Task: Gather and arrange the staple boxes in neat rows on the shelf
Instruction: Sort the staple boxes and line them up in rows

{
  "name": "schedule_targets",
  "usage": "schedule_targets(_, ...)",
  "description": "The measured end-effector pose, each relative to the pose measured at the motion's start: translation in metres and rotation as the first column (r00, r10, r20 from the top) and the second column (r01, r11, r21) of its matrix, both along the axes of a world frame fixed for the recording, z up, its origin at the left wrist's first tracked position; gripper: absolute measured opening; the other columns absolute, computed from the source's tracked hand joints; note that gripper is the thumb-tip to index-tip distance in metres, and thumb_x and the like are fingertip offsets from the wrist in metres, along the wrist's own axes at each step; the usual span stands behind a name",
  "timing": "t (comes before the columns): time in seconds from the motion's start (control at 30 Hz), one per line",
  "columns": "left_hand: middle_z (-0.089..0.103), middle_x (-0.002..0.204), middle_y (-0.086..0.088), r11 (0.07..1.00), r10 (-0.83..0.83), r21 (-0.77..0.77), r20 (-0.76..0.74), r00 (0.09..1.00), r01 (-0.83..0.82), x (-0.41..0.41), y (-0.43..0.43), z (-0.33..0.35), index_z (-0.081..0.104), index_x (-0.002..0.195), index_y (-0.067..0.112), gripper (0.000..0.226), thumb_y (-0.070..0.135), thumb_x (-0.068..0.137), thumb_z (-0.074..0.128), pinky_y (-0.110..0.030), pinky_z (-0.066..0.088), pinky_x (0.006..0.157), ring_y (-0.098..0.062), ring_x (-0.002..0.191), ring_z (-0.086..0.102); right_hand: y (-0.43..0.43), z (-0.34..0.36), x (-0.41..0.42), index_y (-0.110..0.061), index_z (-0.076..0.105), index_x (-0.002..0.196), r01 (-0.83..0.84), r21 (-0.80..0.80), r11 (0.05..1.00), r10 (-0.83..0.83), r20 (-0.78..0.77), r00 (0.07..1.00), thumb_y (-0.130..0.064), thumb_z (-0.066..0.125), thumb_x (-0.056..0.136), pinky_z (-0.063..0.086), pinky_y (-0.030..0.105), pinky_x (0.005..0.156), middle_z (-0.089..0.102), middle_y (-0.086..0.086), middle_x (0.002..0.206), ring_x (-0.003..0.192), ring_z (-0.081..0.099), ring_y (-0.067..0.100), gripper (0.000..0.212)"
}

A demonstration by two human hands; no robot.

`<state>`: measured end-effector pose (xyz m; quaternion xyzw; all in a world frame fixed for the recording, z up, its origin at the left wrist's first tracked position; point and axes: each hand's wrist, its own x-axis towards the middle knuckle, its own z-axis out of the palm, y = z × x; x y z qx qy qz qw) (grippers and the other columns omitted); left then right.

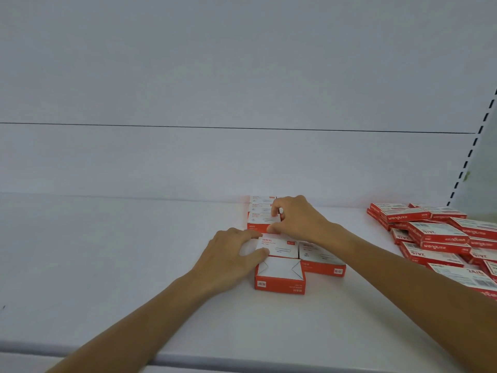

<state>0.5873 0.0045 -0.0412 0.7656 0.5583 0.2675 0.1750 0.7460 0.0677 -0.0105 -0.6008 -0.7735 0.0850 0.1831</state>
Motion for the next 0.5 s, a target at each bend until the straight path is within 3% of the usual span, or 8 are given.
schedule_targets(0.13,0.051,0.13,0.005,1.0,0.011,-0.003,0.018,1.0,-0.011,-0.0014,0.0011,-0.001,0.049,0.128,0.031,0.043,0.045,0.088,0.052,-0.029,0.034,0.102,-0.013,0.122,0.042,0.0003,0.0004,0.0006,-0.015,0.054,0.096,-0.025,-0.02,0.999,0.025,-0.031,0.999,-0.027,0.071,0.078,0.045,0.019,0.059,0.054,0.002,0.097,0.08,0.056,0.018,0.028)
schedule_targets(0.23,0.054,0.119,0.009,1.0,-0.016,0.01,0.075,0.997,0.015,-0.0021,0.0002,0.0008,0.054,0.12,0.03,0.036,0.041,0.085,0.058,-0.026,0.038,0.097,-0.01,0.113,0.048,-0.0004,0.0007,0.0014,-0.017,0.049,0.089,-0.019,-0.023,1.0,0.018,-0.033,0.999,-0.029,0.071,0.078,0.048,0.024,0.063,0.057,0.001,0.096,0.078,0.057,0.017,0.027)
schedule_targets(0.4,0.063,0.105,0.019,0.995,-0.072,-0.049,0.254,0.965,0.087,-0.006,-0.0015,0.0022,0.057,0.106,0.035,0.025,0.033,0.082,0.065,-0.014,0.043,0.086,0.001,0.102,0.057,-0.0013,-0.0009,0.0022,-0.021,0.04,0.066,0.034,-0.011,0.999,-0.033,0.079,0.996,-0.038,0.066,0.08,0.037,0.02,0.055,0.054,-0.006,0.072,0.065,0.052,0.011,0.035)
schedule_targets(0.5,0.067,0.101,0.015,0.994,-0.067,-0.064,0.3,0.951,0.09,-0.0071,-0.0021,0.0029,0.058,0.103,0.034,0.025,0.031,0.08,0.068,-0.014,0.045,0.081,0.0,0.097,0.061,-0.0012,-0.0005,0.0083,-0.018,0.043,0.062,-0.01,-0.082,0.997,0.008,-0.021,1.0,-0.036,0.065,0.082,0.034,0.017,0.052,0.053,-0.007,0.066,0.057,0.048,0.007,0.035)
